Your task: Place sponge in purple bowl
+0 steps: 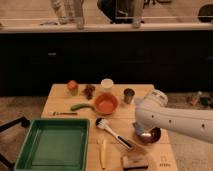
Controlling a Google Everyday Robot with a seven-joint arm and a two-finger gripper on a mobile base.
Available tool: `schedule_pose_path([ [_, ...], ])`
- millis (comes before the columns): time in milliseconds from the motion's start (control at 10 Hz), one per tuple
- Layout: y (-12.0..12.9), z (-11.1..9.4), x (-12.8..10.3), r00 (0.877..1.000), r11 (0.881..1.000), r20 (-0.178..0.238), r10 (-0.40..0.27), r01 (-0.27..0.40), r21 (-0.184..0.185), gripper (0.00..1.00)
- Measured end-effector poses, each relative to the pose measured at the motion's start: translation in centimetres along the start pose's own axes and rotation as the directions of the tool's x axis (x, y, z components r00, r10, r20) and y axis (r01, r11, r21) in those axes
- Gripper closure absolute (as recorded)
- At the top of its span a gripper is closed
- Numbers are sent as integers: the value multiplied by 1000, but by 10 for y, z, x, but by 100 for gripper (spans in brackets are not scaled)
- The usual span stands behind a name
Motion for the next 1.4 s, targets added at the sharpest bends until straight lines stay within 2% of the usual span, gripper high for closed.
schedule_pose_path([
  [800, 9, 14, 18, 1000, 1000, 13, 14, -13, -18, 100],
  [1400, 7, 23, 20, 1000, 1000, 28, 9, -8, -12, 99],
])
